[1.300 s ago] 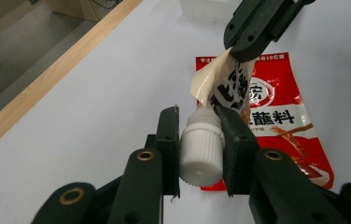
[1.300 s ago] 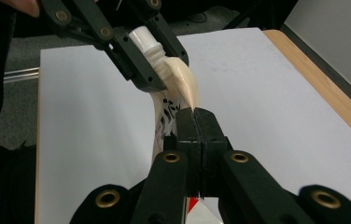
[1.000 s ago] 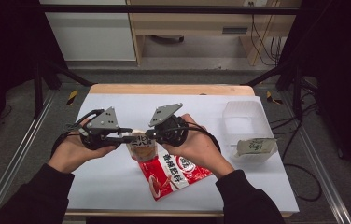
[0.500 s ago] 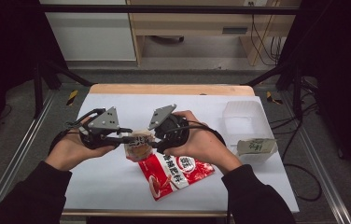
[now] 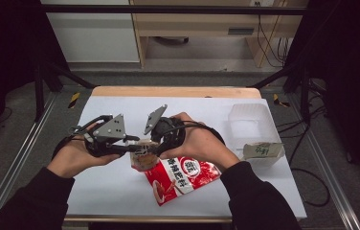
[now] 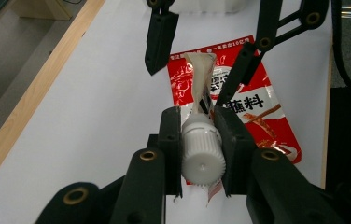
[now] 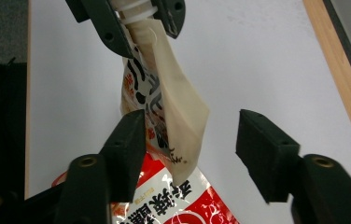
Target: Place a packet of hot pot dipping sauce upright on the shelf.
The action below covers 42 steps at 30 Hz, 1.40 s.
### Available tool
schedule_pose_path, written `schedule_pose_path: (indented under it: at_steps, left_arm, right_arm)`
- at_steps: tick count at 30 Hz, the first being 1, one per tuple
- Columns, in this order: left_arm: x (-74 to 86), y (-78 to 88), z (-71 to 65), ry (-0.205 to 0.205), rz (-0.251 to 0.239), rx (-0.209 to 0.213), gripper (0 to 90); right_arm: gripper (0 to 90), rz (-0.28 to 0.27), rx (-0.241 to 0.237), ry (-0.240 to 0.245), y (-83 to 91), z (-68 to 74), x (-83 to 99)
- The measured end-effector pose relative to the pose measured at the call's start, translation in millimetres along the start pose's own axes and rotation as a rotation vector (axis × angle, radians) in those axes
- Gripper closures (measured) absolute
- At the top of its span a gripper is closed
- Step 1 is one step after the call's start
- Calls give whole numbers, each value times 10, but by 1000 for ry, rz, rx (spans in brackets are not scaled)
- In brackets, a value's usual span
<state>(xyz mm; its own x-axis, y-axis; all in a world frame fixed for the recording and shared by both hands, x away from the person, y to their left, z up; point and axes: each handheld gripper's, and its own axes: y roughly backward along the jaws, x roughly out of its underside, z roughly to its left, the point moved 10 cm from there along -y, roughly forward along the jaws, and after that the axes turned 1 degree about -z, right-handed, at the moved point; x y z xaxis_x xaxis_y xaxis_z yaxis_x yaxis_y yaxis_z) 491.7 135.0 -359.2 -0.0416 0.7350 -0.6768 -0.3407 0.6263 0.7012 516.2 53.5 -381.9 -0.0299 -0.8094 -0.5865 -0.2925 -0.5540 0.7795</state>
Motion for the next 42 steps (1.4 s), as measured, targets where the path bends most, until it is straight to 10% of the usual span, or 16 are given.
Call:
schedule_pose_path:
  at_steps: [9,16,24,42]
  left_arm:
    - [-3,-29,-27,5,-14,4,734]
    - [12,-76,-56,17,-35,-24,720]
    - [41,-39,-14,87,-103,-78,268]
    - [945,-276,57,265,-51,-189,110]
  right_arm:
    - [826,47,-68,14,15,87,25]
    - [870,81,-43,-12,59,55,31]
    - [875,97,14,-9,136,-74,89]
    - [876,56,115,7,457,-454,340]
